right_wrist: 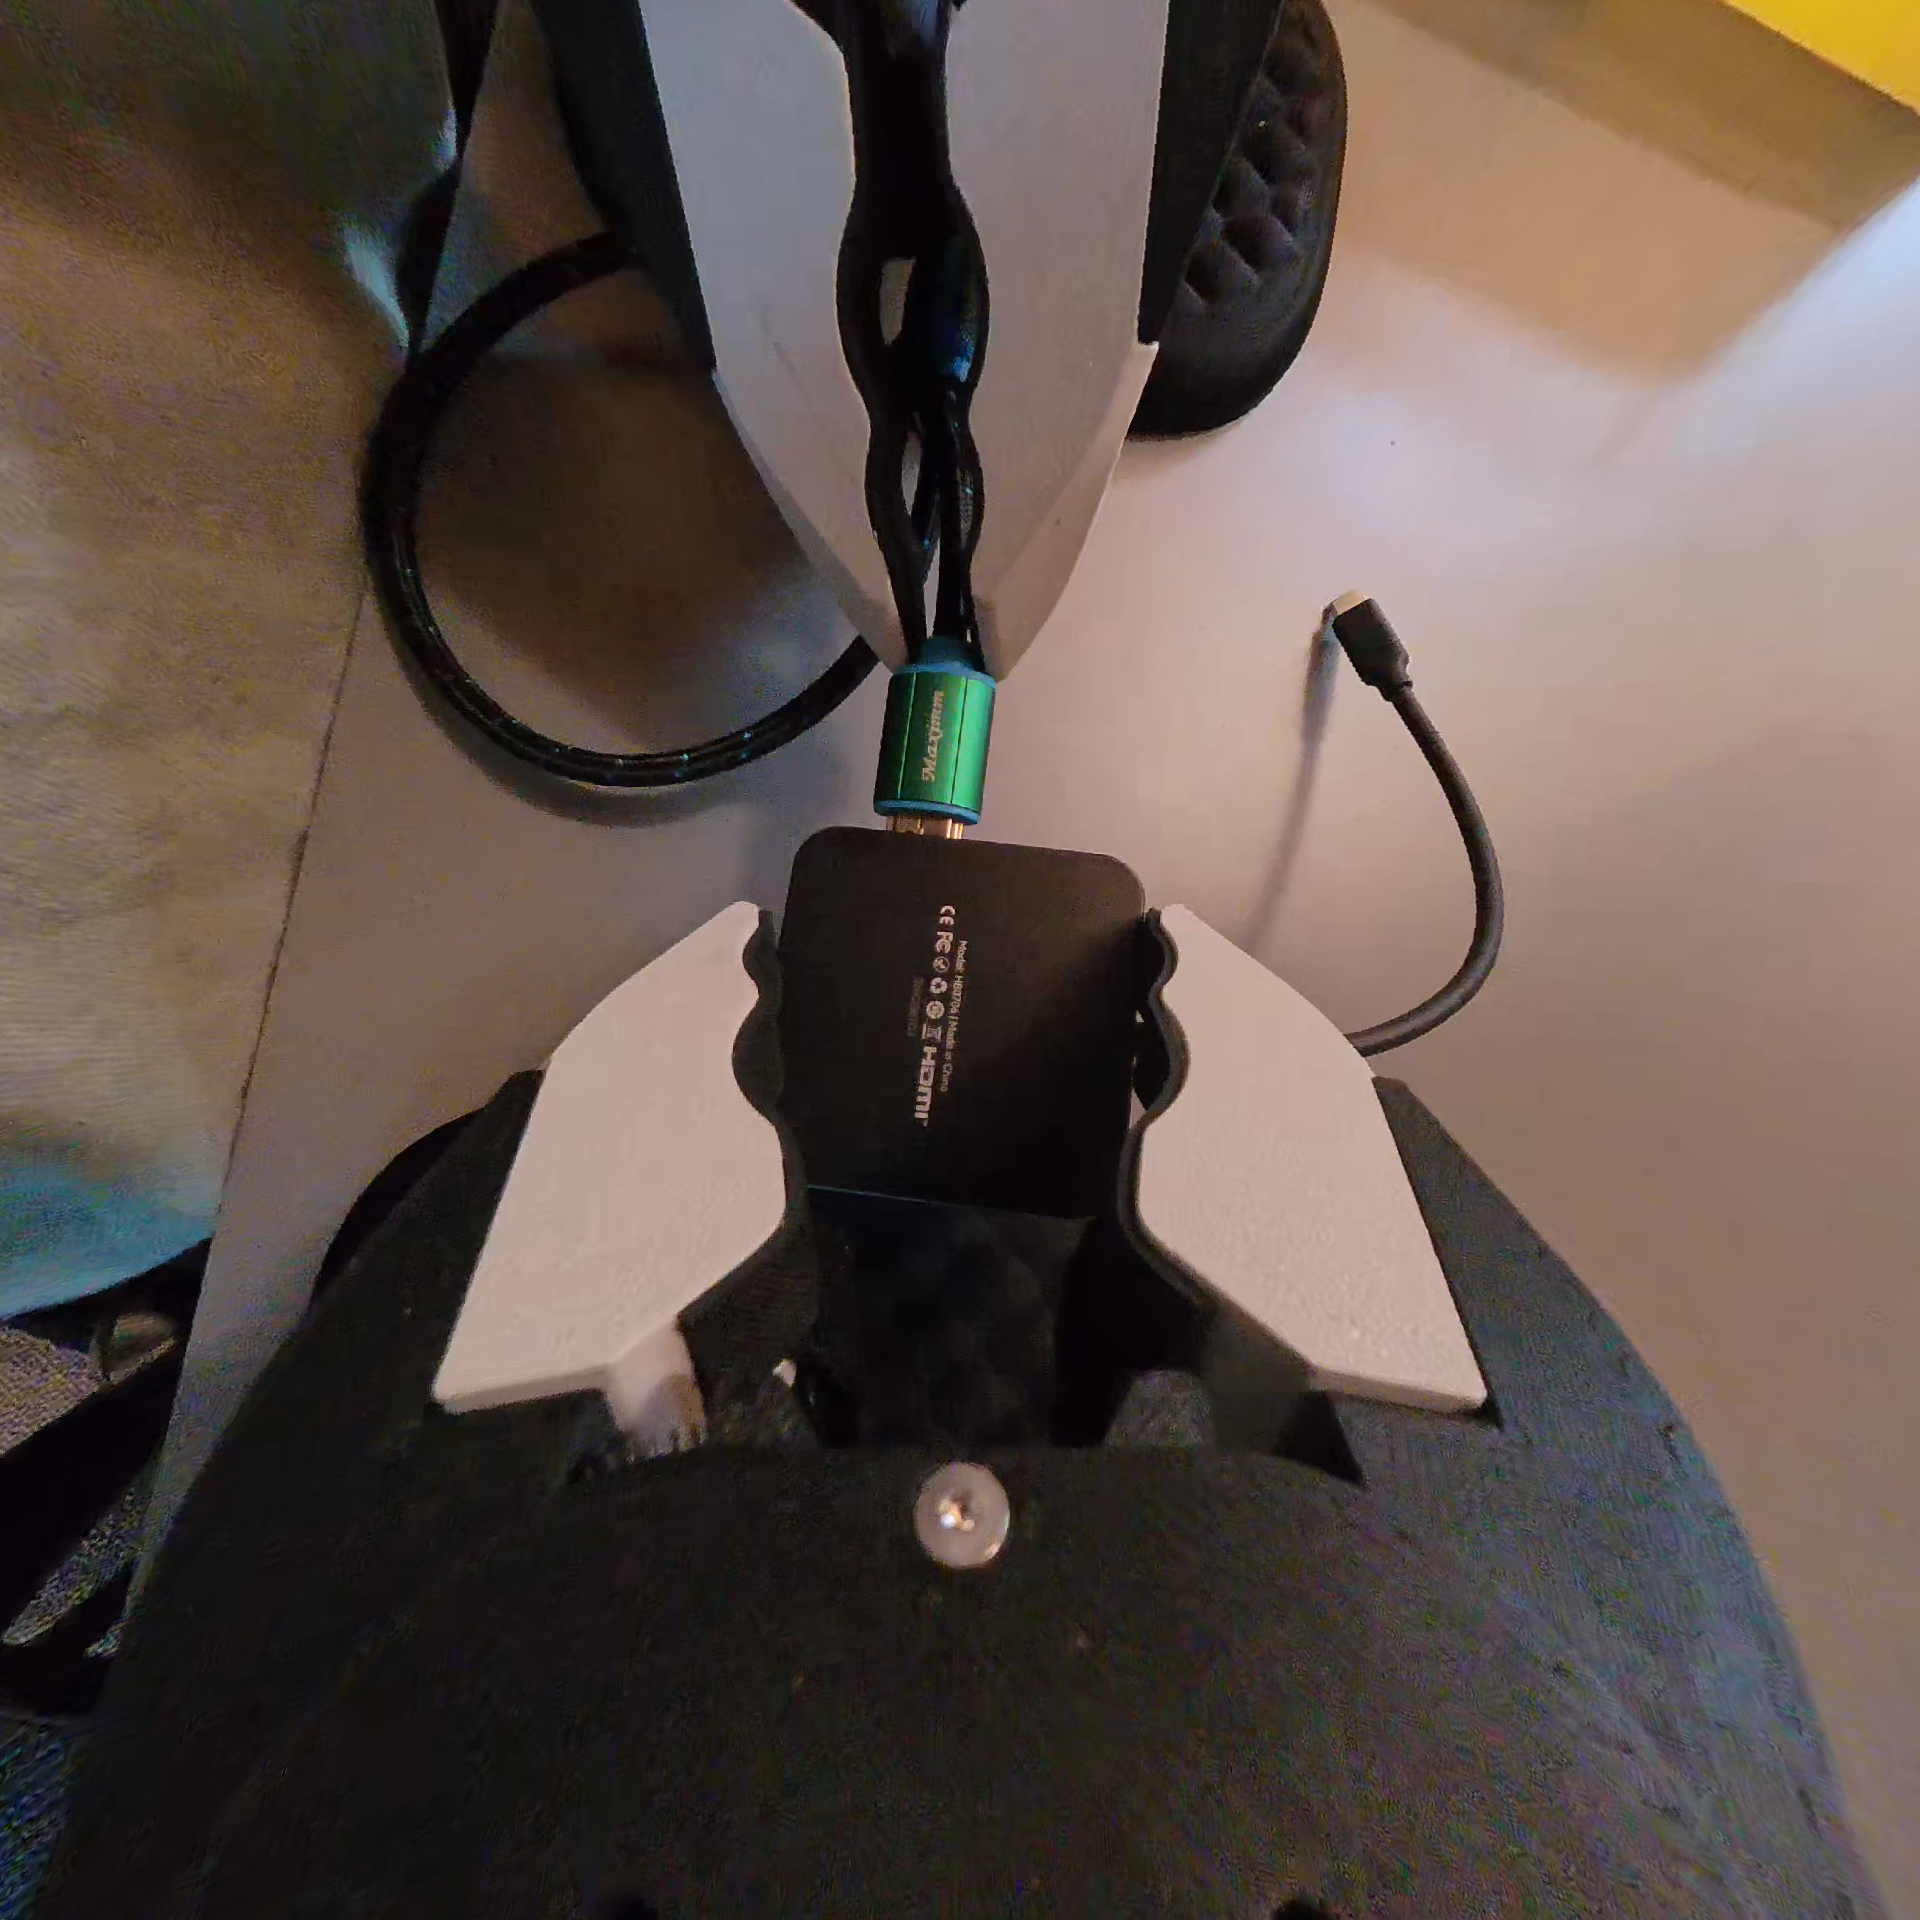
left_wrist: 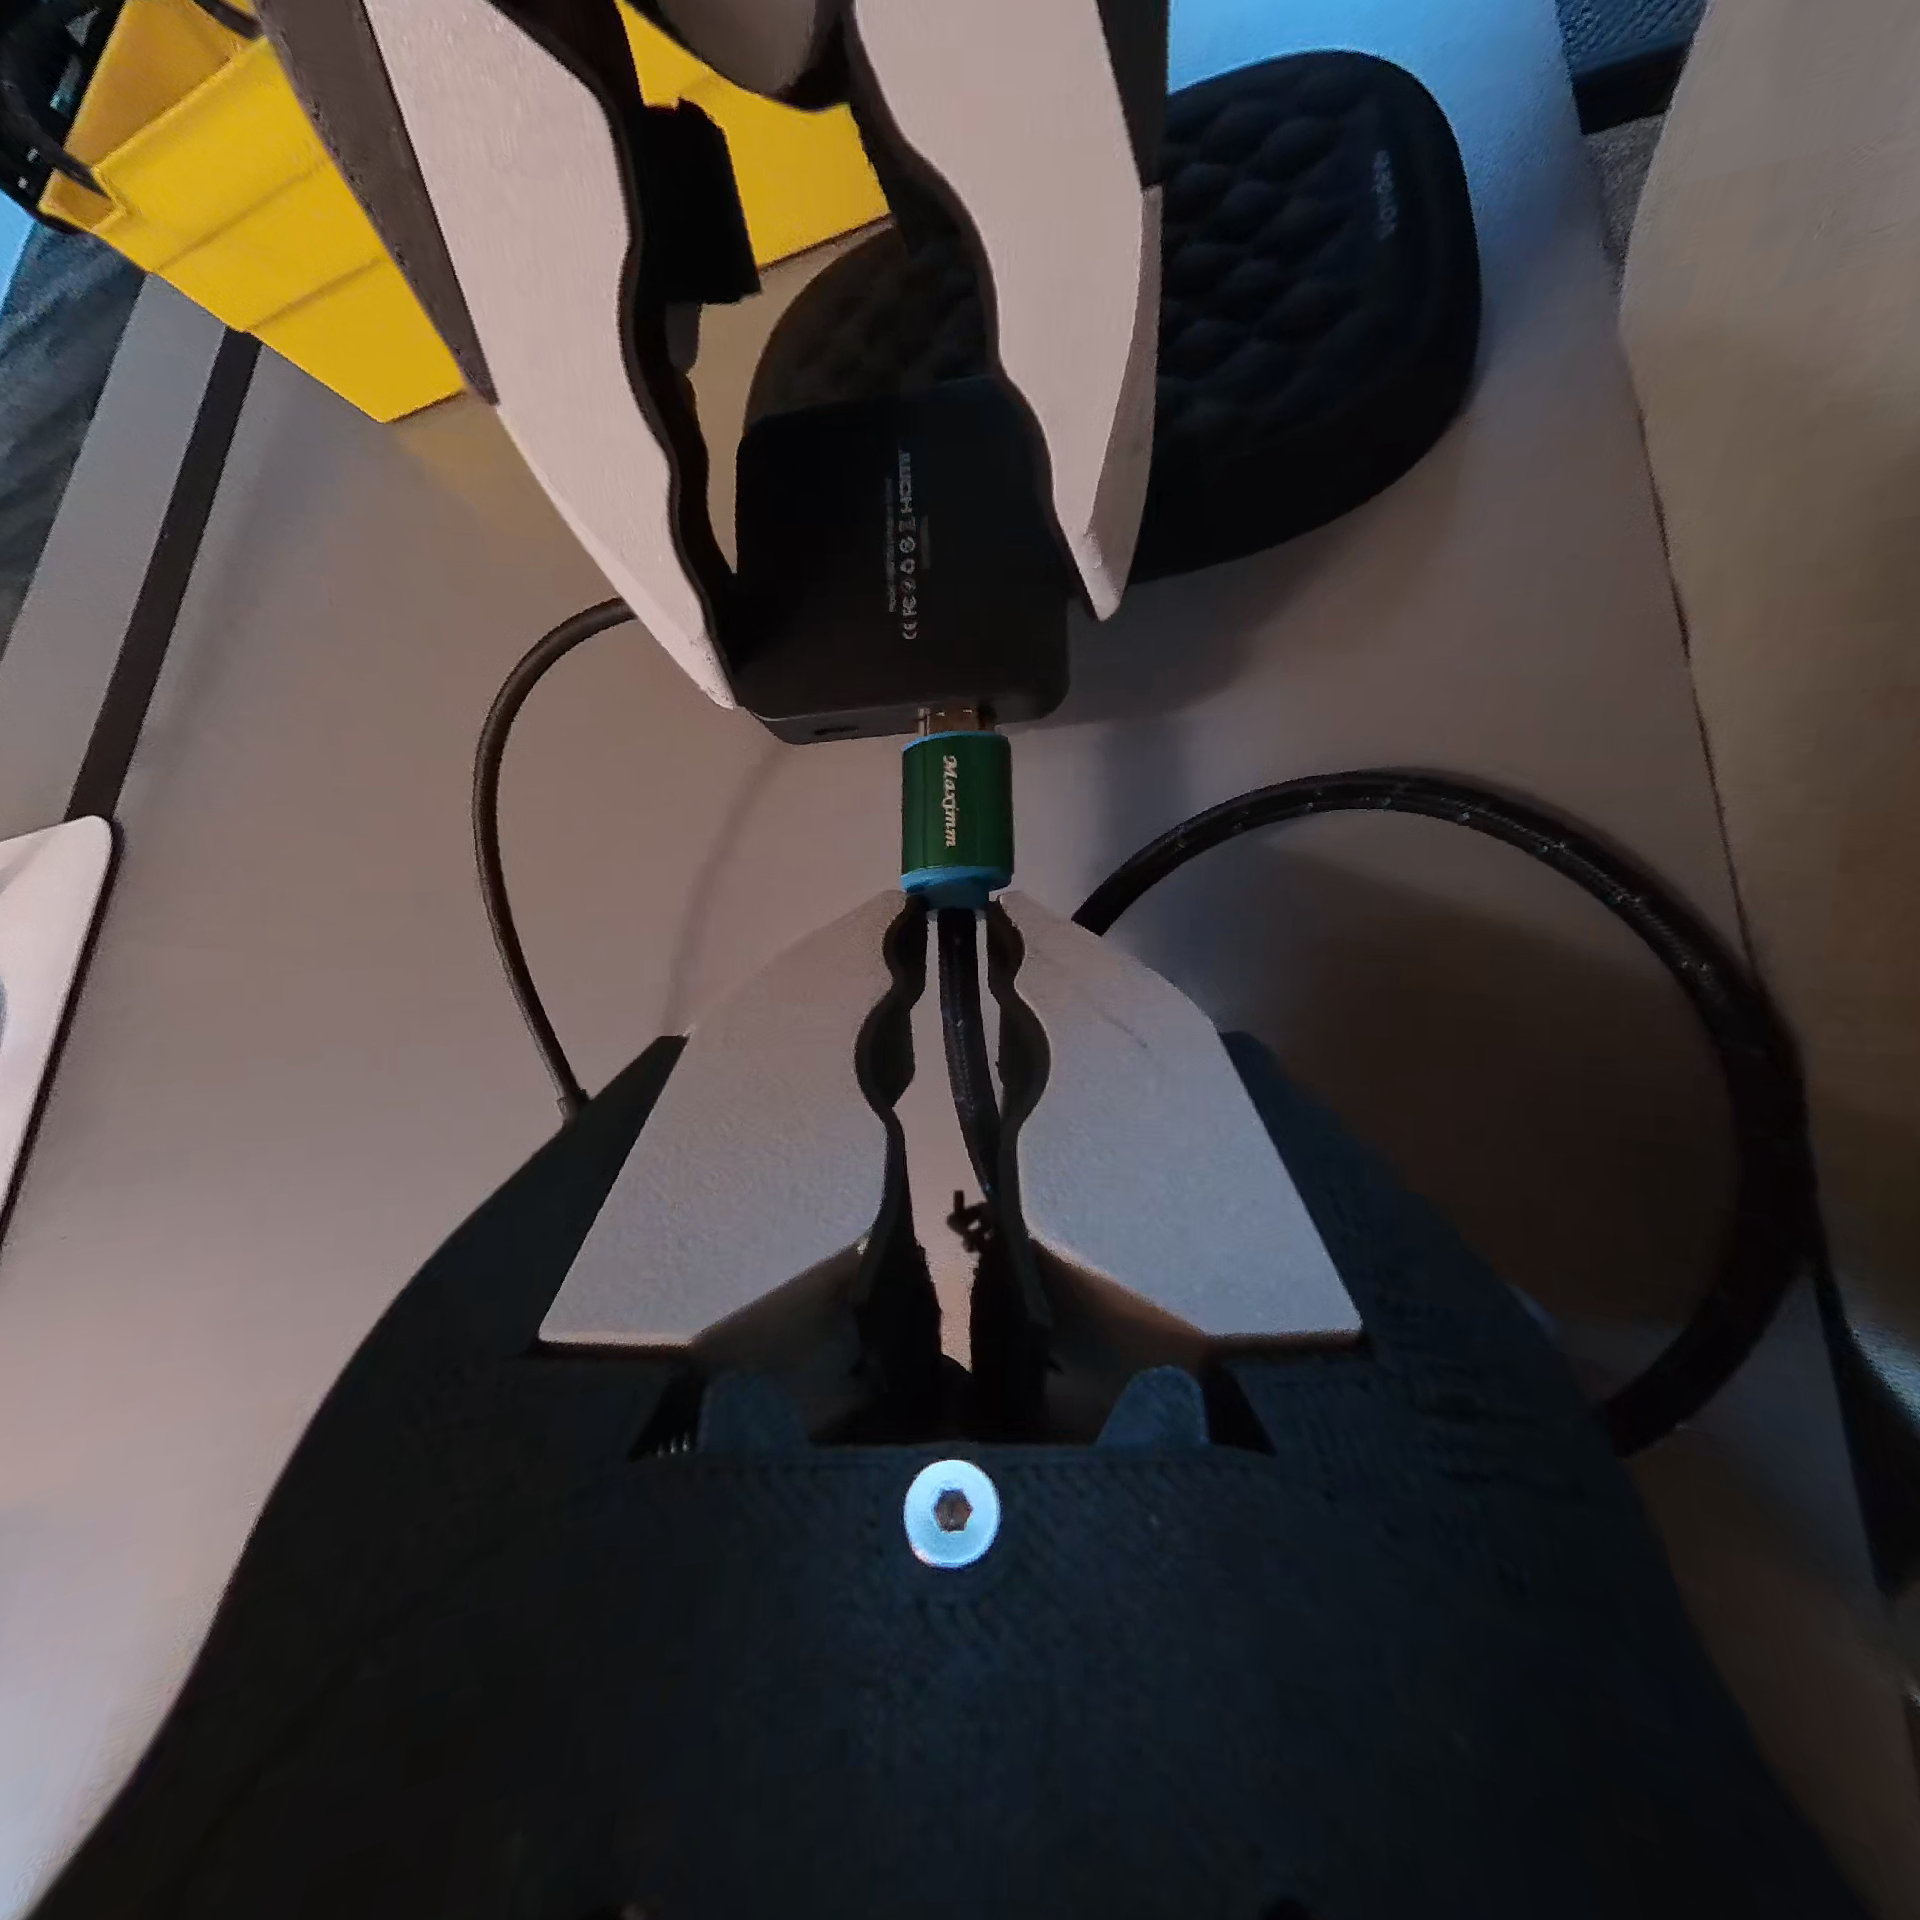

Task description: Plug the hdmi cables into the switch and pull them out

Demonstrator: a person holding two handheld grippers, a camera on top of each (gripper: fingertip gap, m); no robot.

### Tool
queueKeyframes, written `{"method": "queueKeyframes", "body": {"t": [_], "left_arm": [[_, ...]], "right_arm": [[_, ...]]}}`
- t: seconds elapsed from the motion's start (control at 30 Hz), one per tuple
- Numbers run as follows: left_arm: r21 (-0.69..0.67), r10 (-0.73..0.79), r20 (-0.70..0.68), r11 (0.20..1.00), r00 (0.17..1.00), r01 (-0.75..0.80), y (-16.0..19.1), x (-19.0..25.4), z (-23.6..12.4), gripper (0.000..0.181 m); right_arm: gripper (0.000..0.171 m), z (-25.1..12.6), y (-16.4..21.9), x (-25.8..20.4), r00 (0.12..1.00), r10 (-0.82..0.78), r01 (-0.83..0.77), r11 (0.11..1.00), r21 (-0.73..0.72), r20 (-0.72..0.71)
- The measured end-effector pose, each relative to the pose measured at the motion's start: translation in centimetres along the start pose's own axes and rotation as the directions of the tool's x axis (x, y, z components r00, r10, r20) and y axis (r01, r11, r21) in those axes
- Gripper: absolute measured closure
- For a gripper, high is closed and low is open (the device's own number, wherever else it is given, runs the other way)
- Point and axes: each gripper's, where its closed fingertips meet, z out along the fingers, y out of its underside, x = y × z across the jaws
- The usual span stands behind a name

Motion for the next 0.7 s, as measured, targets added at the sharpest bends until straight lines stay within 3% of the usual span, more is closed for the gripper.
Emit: {"method": "queueKeyframes", "body": {"t": [0.27,0.47,0.6,0.7], "left_arm": [[0.128,-0.012,0.001,0.992,1.0,0.012,-0.7,-0.3,0.3,0.172],[0.217,-0.062,0.037,0.975,0.997,0.053,-1.5,-1.6,-0.8,0.171],[0.238,-0.078,0.111,0.97,0.991,0.049,-1.0,-2.7,-1.4,0.171],[0.258,-0.078,0.107,0.965,0.991,0.048,-1.3,-2.8,-1.5,0.171]], "right_arm": [[0.105,0.0,0.2,0.3,1.0,0.018,-0.016,0.997,0.075,-0.021],[0.105,-2.0,-1.6,1.3,0.99,0.132,-0.111,0.949,0.295,-0.053],[0.065,-3.9,-1.0,2.7,0.953,0.246,-0.149,0.889,0.434,-0.177],[0.064,-3.7,0.5,2.2,0.93,0.317,-0.2,0.858,0.473,-0.183]]}}
